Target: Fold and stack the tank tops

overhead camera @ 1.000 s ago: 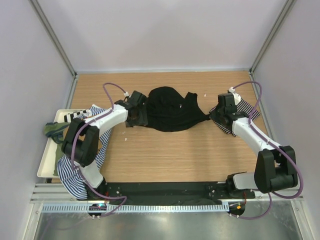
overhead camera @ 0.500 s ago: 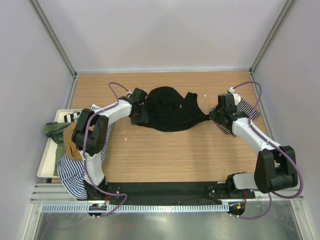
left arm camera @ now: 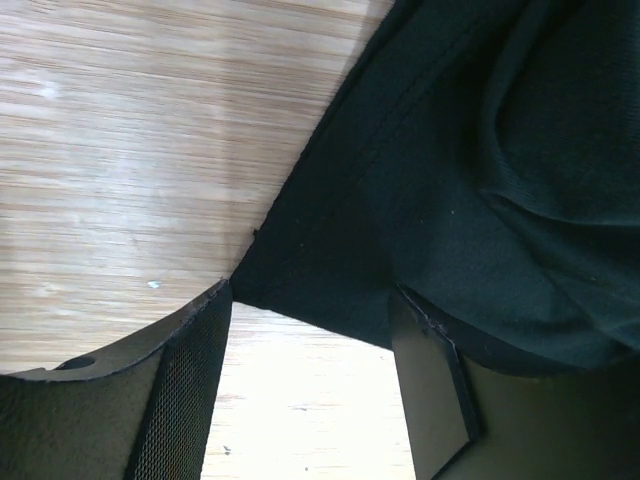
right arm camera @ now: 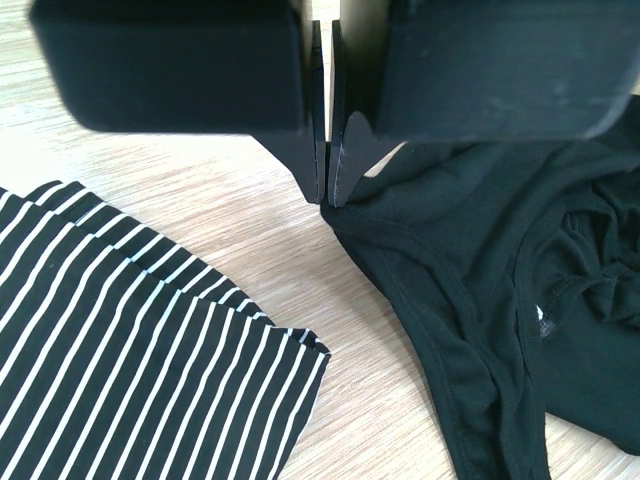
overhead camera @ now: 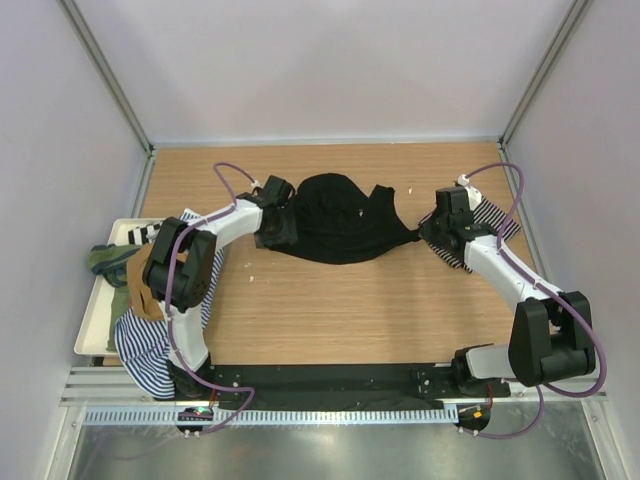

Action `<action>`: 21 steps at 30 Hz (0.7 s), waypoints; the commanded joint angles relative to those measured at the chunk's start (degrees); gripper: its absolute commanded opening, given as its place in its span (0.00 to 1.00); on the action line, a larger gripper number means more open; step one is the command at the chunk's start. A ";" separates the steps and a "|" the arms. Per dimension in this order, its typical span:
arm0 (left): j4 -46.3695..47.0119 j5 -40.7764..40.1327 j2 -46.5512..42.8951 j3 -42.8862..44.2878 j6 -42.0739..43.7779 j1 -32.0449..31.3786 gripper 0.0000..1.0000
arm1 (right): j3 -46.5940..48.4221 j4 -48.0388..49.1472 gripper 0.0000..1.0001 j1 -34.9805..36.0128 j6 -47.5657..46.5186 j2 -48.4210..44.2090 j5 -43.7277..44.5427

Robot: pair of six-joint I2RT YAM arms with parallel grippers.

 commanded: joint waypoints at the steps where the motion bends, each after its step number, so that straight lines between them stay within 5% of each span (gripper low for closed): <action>1: -1.67 -2.95 -1.25 -0.82 0.59 1.02 0.65 | 0.49 1.28 0.01 -0.13 -0.72 -1.63 0.42; 16: 4.57 4.86 -9.76 -4.60 0.51 4.61 0.47 | 0.31 1.10 0.01 -0.13 -0.81 -1.63 0.07; 21: 3.26 3.91 -11.10 -4.69 1.47 6.12 0.57 | 0.31 1.10 0.01 -0.05 -0.90 -1.45 -0.11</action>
